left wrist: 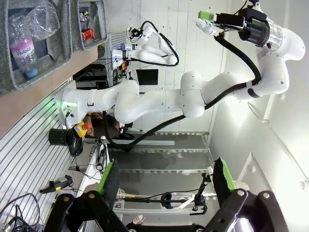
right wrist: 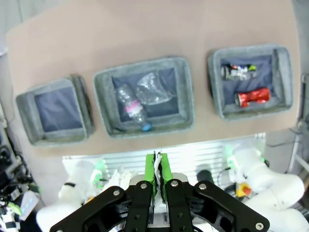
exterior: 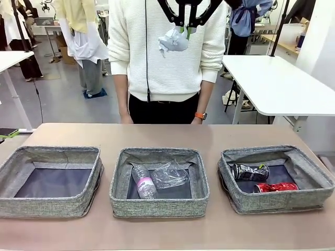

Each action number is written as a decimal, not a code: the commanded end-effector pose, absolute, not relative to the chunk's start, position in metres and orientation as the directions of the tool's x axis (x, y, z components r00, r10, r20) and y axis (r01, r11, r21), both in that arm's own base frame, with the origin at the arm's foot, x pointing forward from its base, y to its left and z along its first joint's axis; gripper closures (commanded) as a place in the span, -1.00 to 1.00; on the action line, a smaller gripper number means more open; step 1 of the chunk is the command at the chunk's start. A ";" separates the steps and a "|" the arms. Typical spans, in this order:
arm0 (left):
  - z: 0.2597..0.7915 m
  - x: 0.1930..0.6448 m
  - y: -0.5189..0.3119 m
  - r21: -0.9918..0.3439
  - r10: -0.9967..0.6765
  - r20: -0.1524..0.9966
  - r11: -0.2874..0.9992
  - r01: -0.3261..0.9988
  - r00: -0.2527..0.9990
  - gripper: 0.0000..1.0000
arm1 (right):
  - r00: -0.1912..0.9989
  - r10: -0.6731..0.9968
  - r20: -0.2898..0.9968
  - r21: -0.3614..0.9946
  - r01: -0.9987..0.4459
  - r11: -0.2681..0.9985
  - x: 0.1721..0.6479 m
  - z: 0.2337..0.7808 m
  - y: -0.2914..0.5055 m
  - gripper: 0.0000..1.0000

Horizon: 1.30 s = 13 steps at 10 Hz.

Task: Sort the waste into the appropriate baskets.
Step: Place the picked waste into the Fabric basket indicated by the person.

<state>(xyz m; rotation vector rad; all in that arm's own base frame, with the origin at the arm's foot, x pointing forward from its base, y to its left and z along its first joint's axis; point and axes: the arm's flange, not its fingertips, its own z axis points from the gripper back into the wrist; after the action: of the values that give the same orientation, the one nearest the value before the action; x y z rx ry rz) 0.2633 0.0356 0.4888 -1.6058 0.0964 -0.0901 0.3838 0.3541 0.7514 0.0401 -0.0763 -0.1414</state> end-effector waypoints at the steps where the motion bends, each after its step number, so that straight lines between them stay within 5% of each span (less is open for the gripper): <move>1: 0.491 0.262 0.035 -0.998 -0.119 0.017 -0.057 0.011 0.993 -1.00 | 0.986 -0.152 0.075 0.047 0.148 0.988 0.381 0.753 0.353 0.89; 12: 0.491 0.262 0.035 -0.998 -0.119 0.017 -0.057 0.011 0.993 -1.00 | 0.987 -0.142 0.073 0.045 0.139 0.989 0.384 0.751 0.354 0.89; 13: 0.489 0.263 0.036 -0.999 -0.118 -0.002 -0.037 -0.006 0.993 -1.00 | 0.986 0.017 0.164 0.032 -0.023 0.999 0.382 0.739 0.366 0.89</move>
<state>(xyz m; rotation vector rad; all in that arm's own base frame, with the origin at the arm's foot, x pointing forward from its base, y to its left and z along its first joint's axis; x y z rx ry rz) 0.2633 0.0357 0.4885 -1.6054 0.0976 -0.0894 0.3838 0.3588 0.7495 0.0403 -0.0923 -0.0904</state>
